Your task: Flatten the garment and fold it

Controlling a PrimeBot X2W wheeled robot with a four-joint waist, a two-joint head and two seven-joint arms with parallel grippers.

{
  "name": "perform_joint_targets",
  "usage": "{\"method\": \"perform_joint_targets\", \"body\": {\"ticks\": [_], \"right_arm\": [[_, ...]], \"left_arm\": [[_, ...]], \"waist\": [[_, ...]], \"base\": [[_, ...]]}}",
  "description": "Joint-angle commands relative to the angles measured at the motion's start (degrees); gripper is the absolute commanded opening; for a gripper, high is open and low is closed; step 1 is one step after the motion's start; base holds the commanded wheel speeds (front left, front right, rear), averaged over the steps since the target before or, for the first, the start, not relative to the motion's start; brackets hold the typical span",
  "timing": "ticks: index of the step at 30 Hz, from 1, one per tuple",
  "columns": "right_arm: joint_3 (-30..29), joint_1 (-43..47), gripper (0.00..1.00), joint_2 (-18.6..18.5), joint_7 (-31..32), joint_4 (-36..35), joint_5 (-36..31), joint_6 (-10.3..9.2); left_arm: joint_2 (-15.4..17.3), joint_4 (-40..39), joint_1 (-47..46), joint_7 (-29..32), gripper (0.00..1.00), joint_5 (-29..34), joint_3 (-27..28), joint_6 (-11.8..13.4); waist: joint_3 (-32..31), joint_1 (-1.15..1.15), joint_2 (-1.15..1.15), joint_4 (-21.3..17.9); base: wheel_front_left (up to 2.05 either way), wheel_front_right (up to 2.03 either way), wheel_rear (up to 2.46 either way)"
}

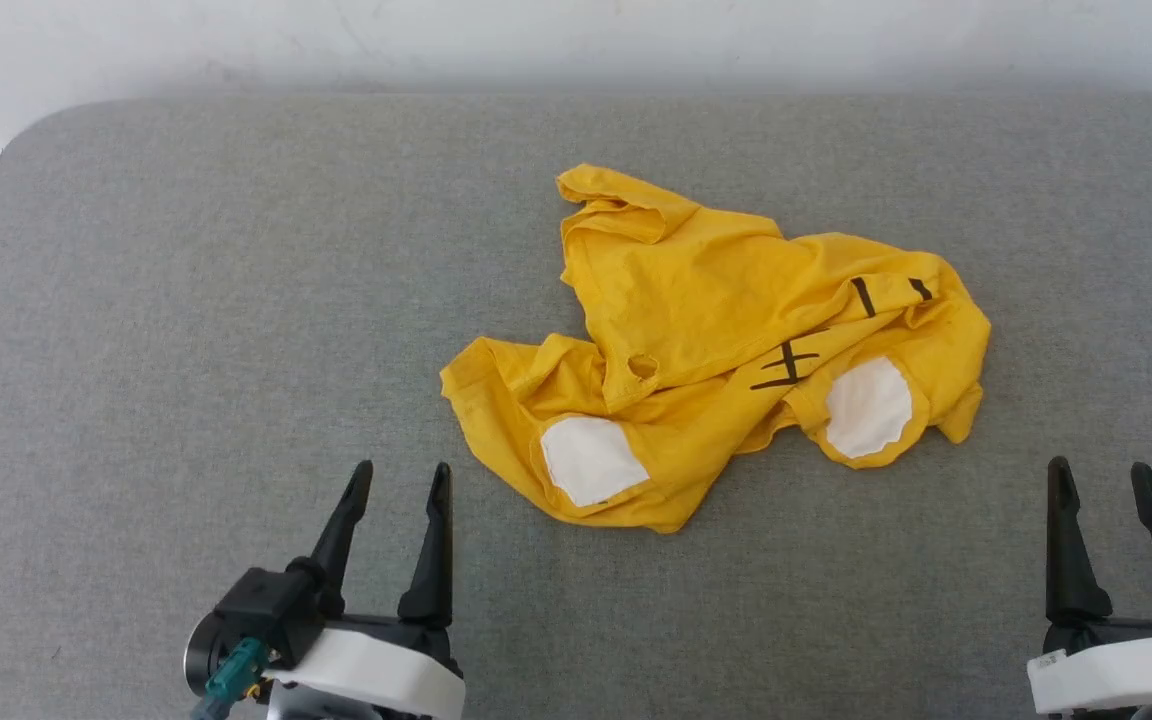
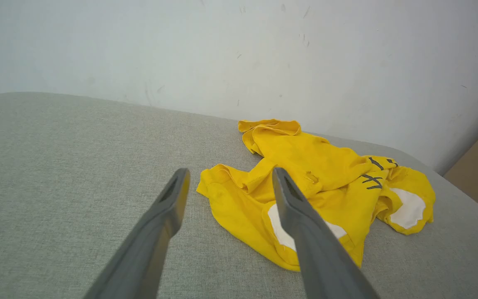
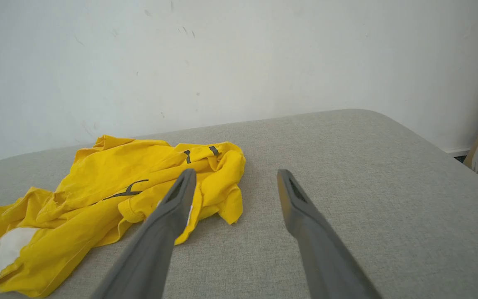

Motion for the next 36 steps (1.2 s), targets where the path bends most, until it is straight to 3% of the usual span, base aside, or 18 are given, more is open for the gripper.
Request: {"method": "perform_joint_targets", "body": {"ticks": [1, 8, 18, 26, 36], "right_arm": [[0.2, 0.0, 1.00, 0.2, -0.5, 0.0, -0.1, -0.05], [0.4, -0.1, 1.00, 0.2, -0.4, -0.1, -0.5, -0.05], [2.4, -0.5, 1.00, 0.2, 0.1, 0.6, 0.1, -0.05], [3.1, -0.9, 1.00, 0.2, 0.5, 0.7, 0.0, -0.05], [3.8, -1.3, 1.00, 0.2, 1.5, 0.1, -0.7, -0.05]], "left_arm": [[0.3, 0.2, 0.1, -0.2, 1.00, 0.6, -0.1, 0.4], [3.2, 1.5, -5.3, 5.6, 1.00, 2.3, -1.2, -0.5], [7.9, 8.1, -20.0, 24.8, 1.00, 2.8, -3.7, -4.2], [7.9, 16.7, -26.6, 34.5, 1.00, -0.5, -4.5, -6.1], [7.3, 26.6, -31.1, 39.0, 1.00, -3.1, -5.5, -7.3]], "waist": [[-0.3, 0.01, 0.00, -0.2], [-0.5, 0.01, 0.00, -0.3], [1.1, 0.01, 0.00, -1.5], [2.6, 0.01, 0.00, -3.0], [3.6, 0.01, 0.00, -4.1]], "base": [[0.00, 0.00, 0.00], [0.00, 0.00, 0.00], [0.00, 0.00, 0.00], [0.00, 0.00, 0.00], [0.00, 0.00, 0.00]]}}
